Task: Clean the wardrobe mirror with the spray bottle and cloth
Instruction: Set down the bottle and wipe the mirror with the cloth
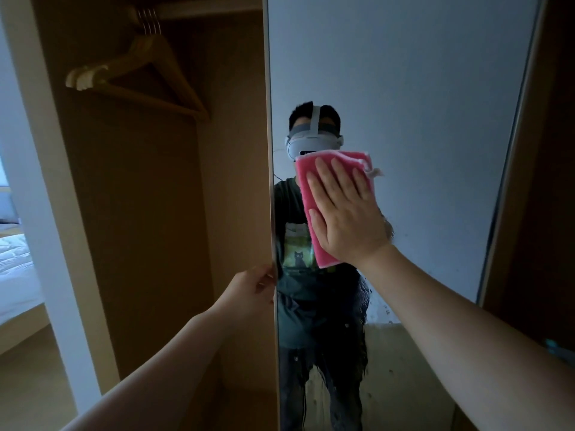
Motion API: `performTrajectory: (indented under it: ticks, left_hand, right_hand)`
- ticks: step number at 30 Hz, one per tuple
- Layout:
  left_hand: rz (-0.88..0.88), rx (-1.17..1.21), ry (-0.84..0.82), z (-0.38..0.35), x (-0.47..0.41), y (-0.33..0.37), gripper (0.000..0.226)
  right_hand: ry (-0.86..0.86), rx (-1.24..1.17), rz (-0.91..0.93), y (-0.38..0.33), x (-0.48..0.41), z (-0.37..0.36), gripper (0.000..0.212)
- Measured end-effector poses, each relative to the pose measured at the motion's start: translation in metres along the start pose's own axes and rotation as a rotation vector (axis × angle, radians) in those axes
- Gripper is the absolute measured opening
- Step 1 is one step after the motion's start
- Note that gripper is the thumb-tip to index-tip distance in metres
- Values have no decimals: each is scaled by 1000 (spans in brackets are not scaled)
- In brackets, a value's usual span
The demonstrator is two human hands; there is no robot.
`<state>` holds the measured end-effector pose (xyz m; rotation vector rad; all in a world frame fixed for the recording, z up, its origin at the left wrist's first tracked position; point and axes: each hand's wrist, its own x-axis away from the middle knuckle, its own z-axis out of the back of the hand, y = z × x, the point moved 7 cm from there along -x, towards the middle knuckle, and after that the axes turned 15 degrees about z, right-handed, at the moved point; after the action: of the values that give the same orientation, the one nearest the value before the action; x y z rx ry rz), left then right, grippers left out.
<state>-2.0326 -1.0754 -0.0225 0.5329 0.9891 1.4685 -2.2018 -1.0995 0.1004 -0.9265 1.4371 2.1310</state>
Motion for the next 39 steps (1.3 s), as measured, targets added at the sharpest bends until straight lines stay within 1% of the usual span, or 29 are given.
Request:
performTrajectory:
  ticks: [3,8,13,16,19,22,25,28,31,35,39]
  left_hand:
    - [-4,-23,21,1,1,3,37]
    - [-25,-64,2,1,3,10,49]
    - [-50,-52,18,0,5,12,35]
    - [-55,-46,25,-2,5,13,31]
    - [-48,-66,29,-2,2,11,35]
    - [-54,-80,33,-2,1,9,45]
    - [-60,-92,47,-2,0,7,48]
    - [-34,-109,92,0,-3,1,38]
    - [-11,-125,104,0,-5,-3,29]
    - [-2,-126,55,-2,-5,-3,18]
    - [-4,-127,27,-4,-5,0,14]
  right_hand:
    - [14,-3,-15,-3,8,-2,59]
    - [24,-33,-48,-14,32,-8,60]
    - [11,-58,-103,-35,74,-18,59]
    - [-31,-93,-93,-56,110,-30,59]
    - [-75,-130,-54,-77,151,-41,61]
    - [-109,-140,-30,-87,177,-46,62]
    - [-112,-160,-39,-84,179,-46,62]
    - [-84,-170,-32,-79,174,-41,65]
    - [-41,-161,-20,-66,166,-34,67]
    - [-3,-146,-60,-38,143,-21,64]
    - [1,-83,-124,2,115,-9,66]
